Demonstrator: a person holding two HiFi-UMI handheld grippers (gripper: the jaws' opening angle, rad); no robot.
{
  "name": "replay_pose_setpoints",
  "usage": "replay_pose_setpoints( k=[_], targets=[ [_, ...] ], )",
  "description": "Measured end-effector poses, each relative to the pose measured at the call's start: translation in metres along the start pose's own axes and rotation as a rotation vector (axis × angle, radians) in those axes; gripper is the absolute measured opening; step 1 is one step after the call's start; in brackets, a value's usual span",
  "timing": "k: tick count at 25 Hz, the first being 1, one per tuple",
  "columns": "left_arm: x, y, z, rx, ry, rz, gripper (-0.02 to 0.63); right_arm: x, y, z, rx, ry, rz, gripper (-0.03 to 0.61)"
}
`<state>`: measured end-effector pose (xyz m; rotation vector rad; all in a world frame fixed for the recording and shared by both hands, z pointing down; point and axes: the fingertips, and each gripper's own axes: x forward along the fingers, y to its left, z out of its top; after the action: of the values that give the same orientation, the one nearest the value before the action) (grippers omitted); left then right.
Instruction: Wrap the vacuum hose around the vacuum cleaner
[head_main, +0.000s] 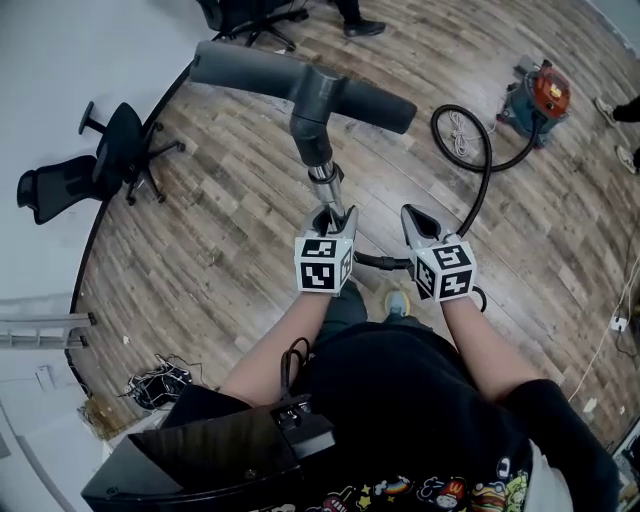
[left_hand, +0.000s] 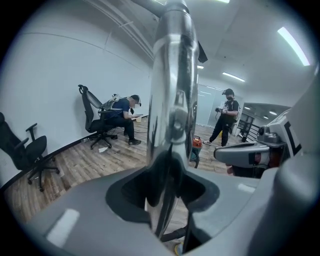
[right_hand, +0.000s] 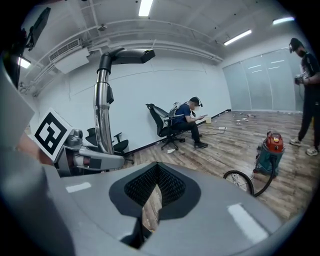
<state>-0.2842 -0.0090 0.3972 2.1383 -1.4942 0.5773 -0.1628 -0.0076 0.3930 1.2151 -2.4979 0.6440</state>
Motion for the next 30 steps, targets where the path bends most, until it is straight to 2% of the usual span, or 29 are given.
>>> replay_pose_setpoints(
  k=[6,14,21,30],
  targets=[
    [0.026,0.053,0.037,0.042,0.013,-0.09,0.161,0.055,0.007,0.036,0.027,-0.027,-0.088,0.026],
    [0.082,0.094,0.084,0.169,0.027,-0.25,0.162,0.097,-0.014,0.065,0.096,-0.088,-0.291,0.026],
    [0.16,0.079,0.131,0.23,0.057,-0.331,0.162,0.105,-0.085,0.077,0.158,-0.087,-0.409,0.026],
    [0.265,0.043,0.202,0.27,0.081,-0.356,0.161,0.14,-0.208,0.123,0.191,-0.081,-0.4,0.026]
  ],
)
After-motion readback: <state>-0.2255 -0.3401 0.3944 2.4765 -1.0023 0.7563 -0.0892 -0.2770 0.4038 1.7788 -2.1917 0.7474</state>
